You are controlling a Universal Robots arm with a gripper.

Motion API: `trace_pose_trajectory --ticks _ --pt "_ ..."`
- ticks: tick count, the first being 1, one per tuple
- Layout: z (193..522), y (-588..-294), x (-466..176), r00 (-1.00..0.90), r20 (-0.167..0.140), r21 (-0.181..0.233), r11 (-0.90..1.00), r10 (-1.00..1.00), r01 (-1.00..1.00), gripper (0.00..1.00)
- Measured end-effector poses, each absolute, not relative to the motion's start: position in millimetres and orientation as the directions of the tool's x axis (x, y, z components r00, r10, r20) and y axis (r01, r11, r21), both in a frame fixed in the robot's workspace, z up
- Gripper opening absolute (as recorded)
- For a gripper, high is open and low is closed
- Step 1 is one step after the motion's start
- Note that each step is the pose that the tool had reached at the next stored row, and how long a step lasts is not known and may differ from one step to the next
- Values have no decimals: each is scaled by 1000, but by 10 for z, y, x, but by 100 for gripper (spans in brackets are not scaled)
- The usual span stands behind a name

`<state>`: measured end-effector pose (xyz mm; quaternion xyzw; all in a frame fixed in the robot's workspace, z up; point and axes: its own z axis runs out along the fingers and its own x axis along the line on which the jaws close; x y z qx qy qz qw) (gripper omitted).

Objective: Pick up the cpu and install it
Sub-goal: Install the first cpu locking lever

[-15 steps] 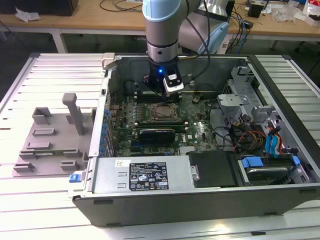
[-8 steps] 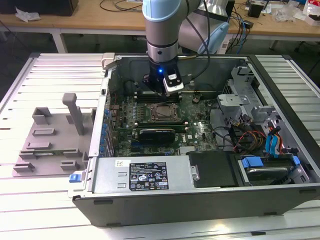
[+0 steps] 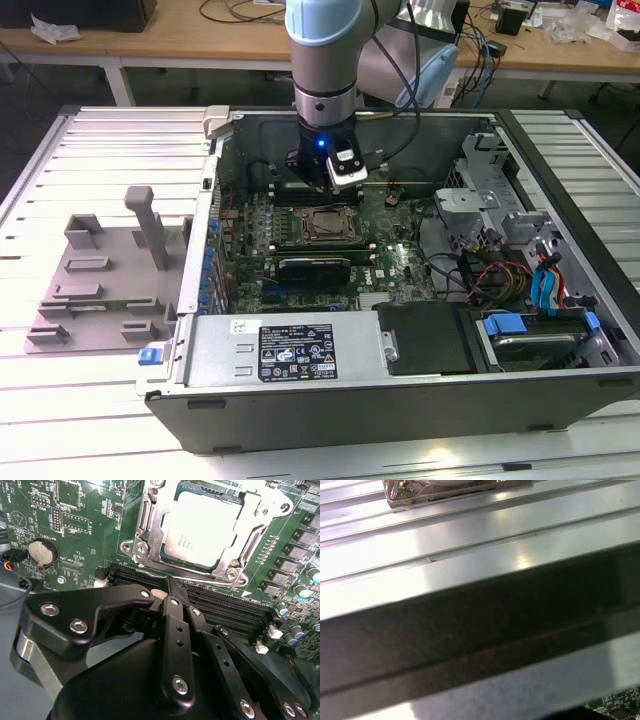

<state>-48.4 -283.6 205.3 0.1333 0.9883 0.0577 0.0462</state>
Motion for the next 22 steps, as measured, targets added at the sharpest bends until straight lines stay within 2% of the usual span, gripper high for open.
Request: trace_pose_trajectory --ticks 22 --pt "2006 -2872 -459 -960 -76 127 958 269 258 11"
